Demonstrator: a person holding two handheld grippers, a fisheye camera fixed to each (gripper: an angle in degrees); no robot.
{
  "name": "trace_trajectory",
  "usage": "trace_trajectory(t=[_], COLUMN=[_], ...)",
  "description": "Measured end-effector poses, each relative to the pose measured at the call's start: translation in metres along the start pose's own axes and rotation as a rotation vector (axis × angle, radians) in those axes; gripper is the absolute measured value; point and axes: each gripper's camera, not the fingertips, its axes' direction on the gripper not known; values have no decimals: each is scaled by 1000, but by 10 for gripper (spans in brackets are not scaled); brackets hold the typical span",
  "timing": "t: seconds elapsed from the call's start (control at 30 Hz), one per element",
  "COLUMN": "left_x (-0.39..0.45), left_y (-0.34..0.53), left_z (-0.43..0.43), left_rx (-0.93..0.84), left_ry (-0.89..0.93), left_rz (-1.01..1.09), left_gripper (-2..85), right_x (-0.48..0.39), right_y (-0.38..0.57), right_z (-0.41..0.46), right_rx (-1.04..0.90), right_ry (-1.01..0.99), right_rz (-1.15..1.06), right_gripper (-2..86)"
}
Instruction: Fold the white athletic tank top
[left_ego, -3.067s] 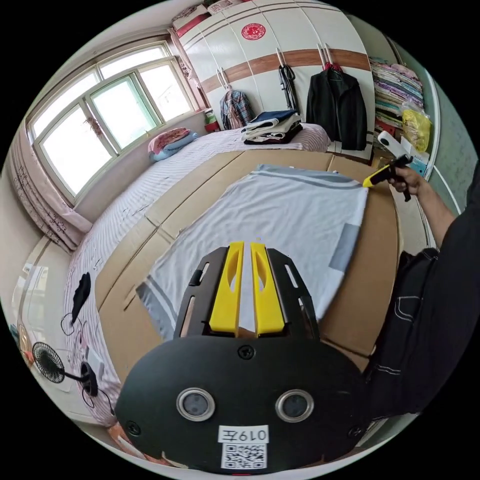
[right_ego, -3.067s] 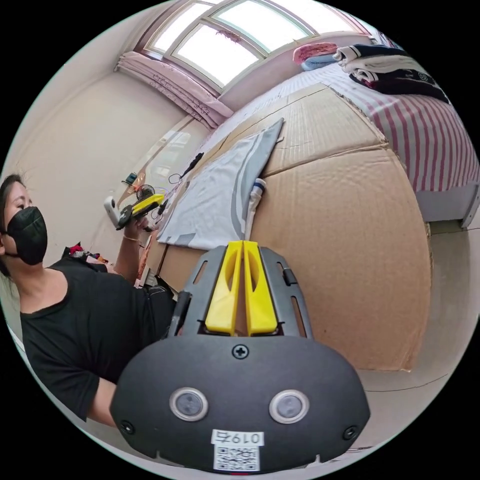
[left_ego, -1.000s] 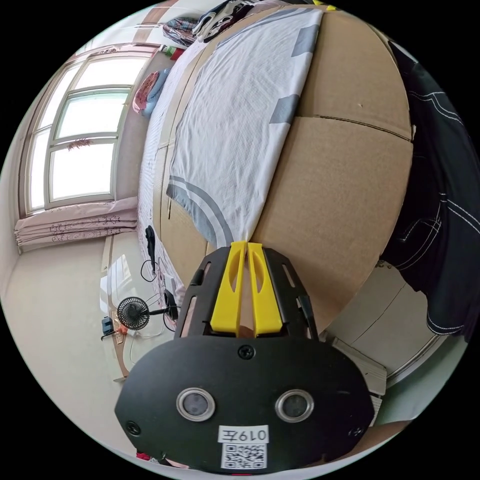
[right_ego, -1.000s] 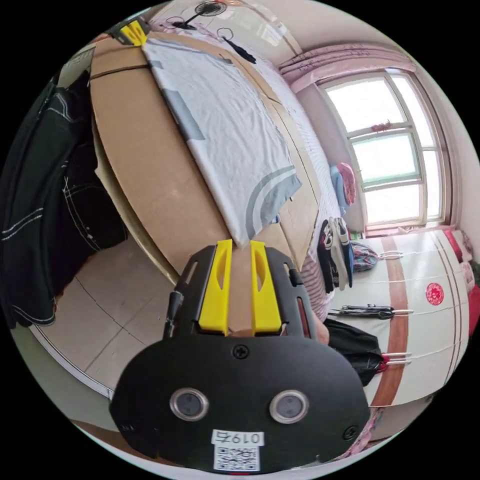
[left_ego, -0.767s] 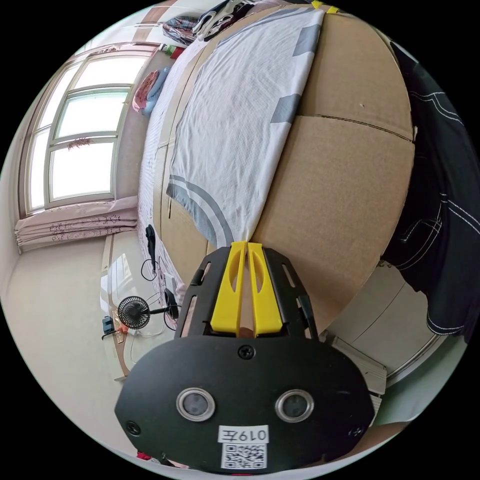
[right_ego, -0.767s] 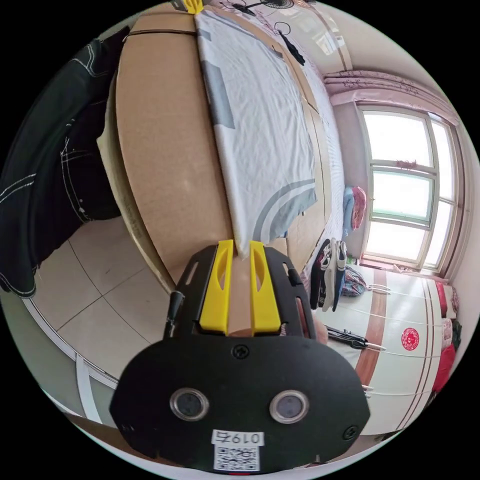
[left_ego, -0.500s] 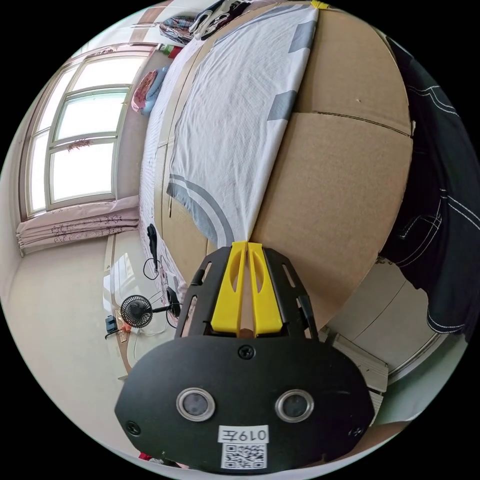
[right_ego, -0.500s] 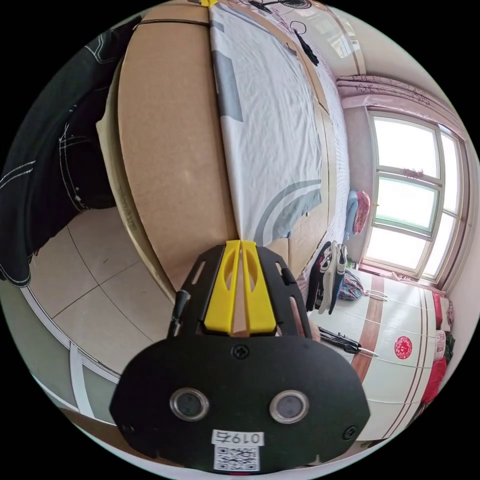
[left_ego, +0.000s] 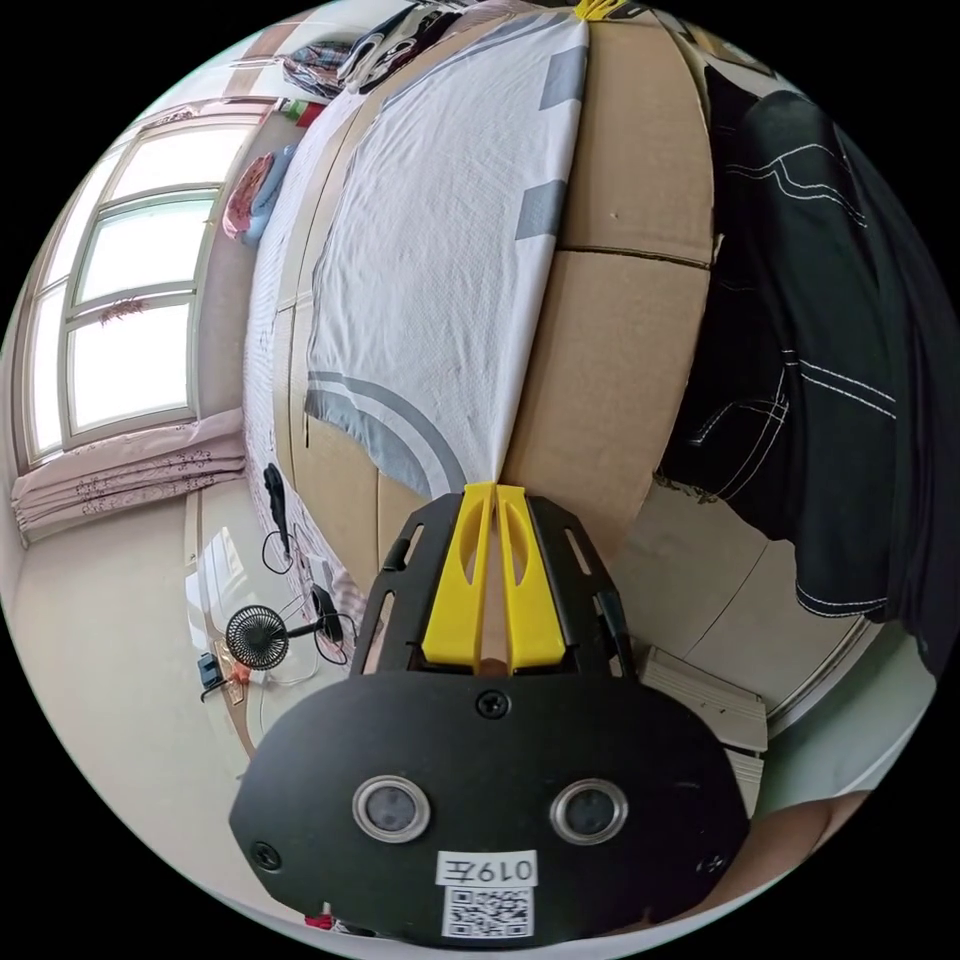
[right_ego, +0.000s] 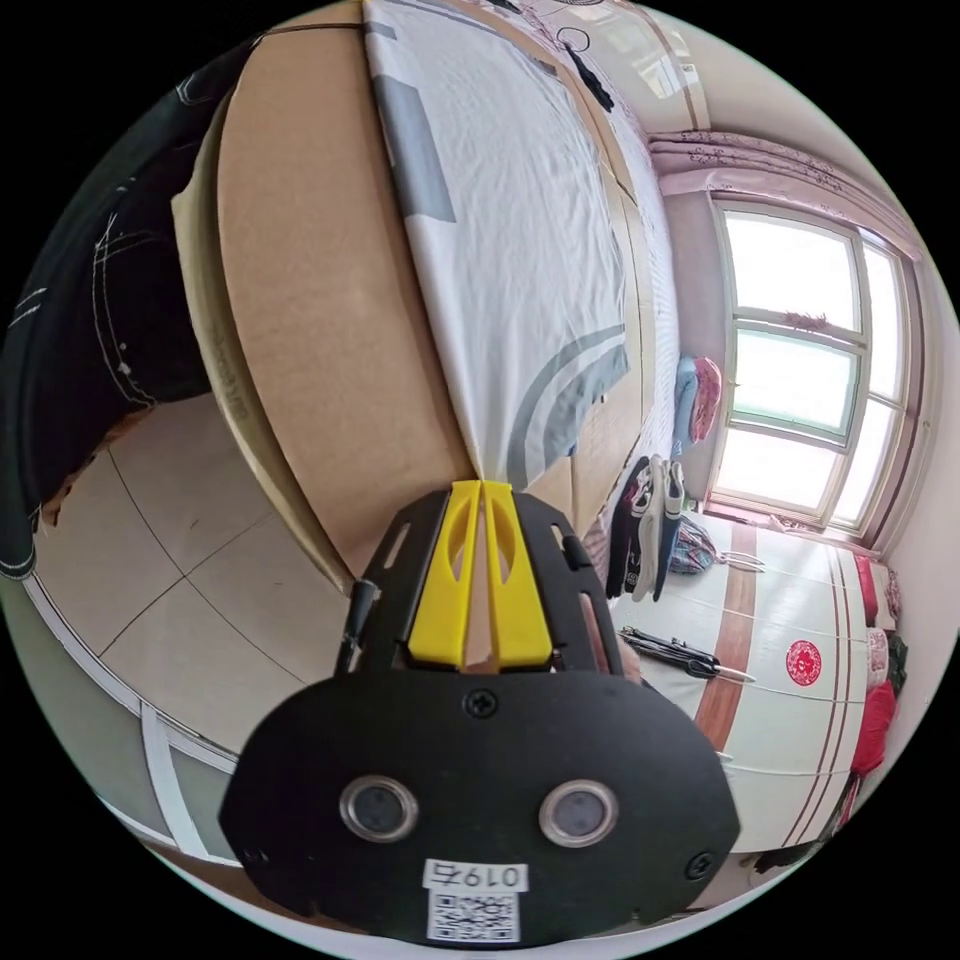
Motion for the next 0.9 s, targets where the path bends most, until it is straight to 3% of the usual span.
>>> trace_trajectory(t=[0.2, 0.4, 0.5, 0.6, 0.67, 0.77, 0.9], left_x=[-14, -57, -100, -162, -208, -245, -272], left_y=[19, 61, 94, 129, 152, 160, 154], left_z=[13, 20, 19, 36, 64, 111, 155], left_rx=[26, 81, 215, 325, 388, 431, 316], left_ry=[-50, 74, 116, 123, 263, 495, 560], left_rz=[-16, -107, -288, -668, -921, -1036, -1078], left_gripper=[8, 6, 7, 9, 12, 19, 33], right_x=[-3, 27, 65, 110, 142, 166, 176], right_y=[19, 54, 68, 77, 82, 74, 69], right_z=[0, -2, -4, 12, 24, 46, 79], right_rx=[3, 47, 153, 212, 285, 276, 183], right_ry=[37, -67, -113, -132, -200, -283, -305], right_rz=[4, 138, 346, 591, 768, 834, 865], right_gripper=[34, 47, 3, -7, -9, -9, -10])
